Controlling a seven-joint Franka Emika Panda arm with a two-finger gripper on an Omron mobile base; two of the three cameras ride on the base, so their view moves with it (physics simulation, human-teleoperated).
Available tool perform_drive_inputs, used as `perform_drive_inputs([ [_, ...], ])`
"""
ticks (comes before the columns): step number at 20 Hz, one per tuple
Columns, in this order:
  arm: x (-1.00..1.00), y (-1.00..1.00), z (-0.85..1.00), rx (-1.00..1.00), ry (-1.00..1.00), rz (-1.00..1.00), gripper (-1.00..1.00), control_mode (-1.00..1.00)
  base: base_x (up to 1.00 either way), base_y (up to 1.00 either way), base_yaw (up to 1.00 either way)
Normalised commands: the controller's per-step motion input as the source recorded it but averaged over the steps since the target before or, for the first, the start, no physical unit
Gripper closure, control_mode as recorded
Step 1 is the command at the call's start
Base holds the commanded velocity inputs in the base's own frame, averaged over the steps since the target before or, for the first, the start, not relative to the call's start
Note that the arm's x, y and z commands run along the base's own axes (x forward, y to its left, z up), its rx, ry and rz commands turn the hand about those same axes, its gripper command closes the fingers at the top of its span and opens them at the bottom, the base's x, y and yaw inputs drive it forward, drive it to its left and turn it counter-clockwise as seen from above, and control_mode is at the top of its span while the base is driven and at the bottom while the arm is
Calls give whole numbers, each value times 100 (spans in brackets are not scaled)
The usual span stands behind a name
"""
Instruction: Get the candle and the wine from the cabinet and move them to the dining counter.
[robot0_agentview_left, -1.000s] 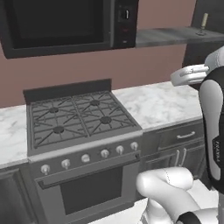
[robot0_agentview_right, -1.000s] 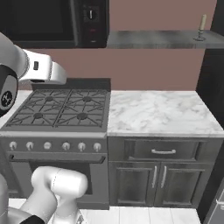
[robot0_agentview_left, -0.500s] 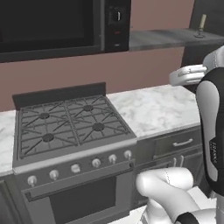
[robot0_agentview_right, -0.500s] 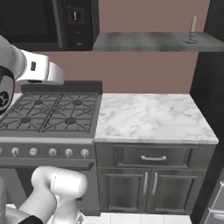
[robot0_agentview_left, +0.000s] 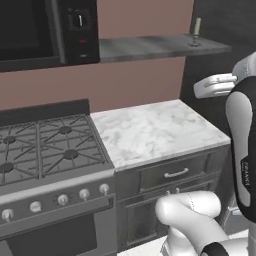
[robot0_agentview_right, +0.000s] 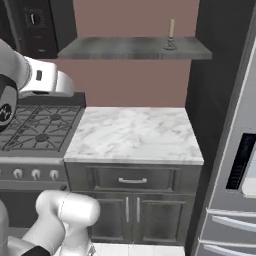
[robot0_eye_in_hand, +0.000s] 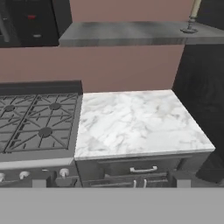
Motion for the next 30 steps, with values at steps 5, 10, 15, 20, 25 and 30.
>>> perform_drive_inputs([
  [5,0,0,0,0,0,0,-100,100,29,-63,0],
  [10,0,0,0,0,0,0,-100,100,35,-18,-6],
  [15,0,0,0,0,0,0,-100,100,52,-4,-5],
  [20,0,0,0,0,0,0,-100,100,61,-11,0],
  [25,0,0,0,0,0,0,-100,100,51,-13,0],
  [30,0,0,0,0,0,0,-100,100,37,-46,10],
])
